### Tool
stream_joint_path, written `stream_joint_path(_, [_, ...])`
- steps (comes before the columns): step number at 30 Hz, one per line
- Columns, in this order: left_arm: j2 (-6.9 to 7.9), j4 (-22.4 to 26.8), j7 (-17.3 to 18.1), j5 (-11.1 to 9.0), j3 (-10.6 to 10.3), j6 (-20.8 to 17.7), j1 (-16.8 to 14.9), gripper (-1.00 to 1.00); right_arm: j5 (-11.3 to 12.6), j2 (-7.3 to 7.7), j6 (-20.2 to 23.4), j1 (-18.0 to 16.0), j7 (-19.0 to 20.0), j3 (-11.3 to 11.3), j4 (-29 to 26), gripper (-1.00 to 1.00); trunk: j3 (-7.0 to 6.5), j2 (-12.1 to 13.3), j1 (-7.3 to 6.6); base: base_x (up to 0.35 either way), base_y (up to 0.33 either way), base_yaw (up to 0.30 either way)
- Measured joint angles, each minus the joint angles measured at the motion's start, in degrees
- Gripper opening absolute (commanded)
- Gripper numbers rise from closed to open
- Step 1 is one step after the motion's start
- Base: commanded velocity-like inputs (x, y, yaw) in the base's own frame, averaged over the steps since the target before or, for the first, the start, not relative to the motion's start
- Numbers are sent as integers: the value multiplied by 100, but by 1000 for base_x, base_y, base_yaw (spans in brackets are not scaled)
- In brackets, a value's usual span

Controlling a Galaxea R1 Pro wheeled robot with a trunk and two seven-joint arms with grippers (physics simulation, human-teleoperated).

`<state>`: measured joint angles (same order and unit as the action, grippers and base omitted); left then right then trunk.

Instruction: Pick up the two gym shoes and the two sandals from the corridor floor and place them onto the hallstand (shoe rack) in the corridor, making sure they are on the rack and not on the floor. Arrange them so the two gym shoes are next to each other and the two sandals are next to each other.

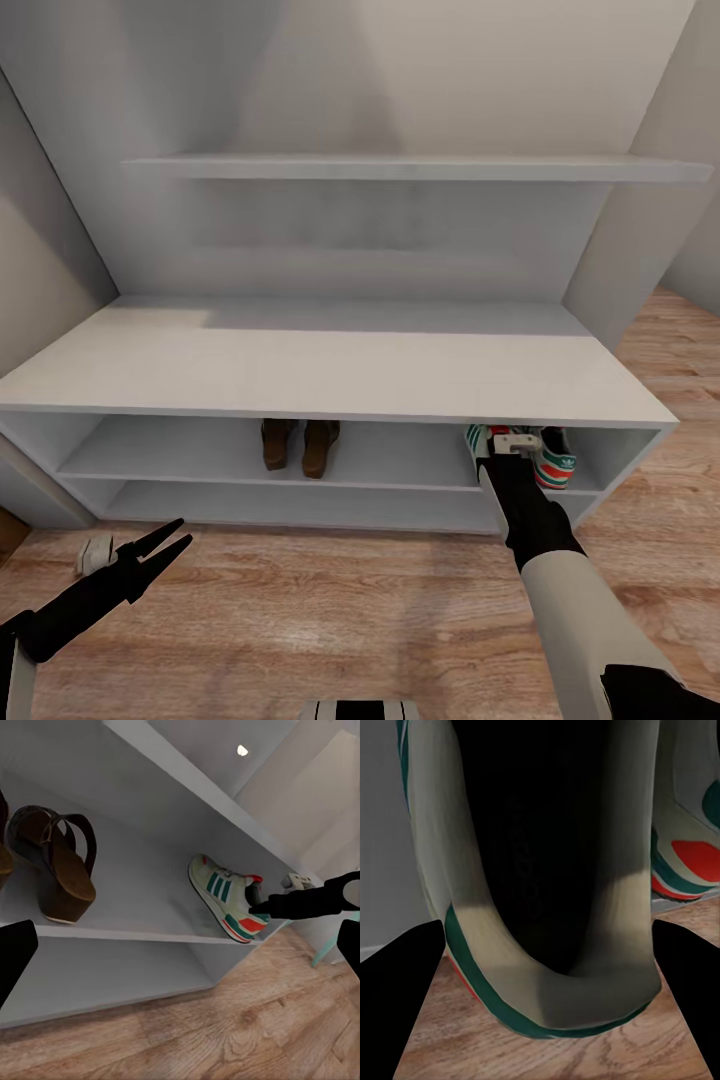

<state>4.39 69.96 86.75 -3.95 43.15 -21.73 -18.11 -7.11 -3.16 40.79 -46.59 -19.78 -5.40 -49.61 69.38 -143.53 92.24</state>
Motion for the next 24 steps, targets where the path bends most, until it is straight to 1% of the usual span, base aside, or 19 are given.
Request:
stream_joint_path(11, [0, 0, 0, 0, 0, -2, 0, 100, 2, 2, -10, 1, 0, -4, 137, -100, 0, 0, 0, 0, 0, 0])
stream_joint_path(18, [0, 0, 0, 1, 0, -3, 0, 100, -1, 2, -282, 0, 0, -5, 369, -100, 0, 0, 0, 0, 0, 0])
stream_joint_path(24, [0, 0, 0, 1, 0, -1, 0, 100, 5, 0, -319, -2, 0, -5, 396, -100, 0, 0, 0, 0, 0, 0])
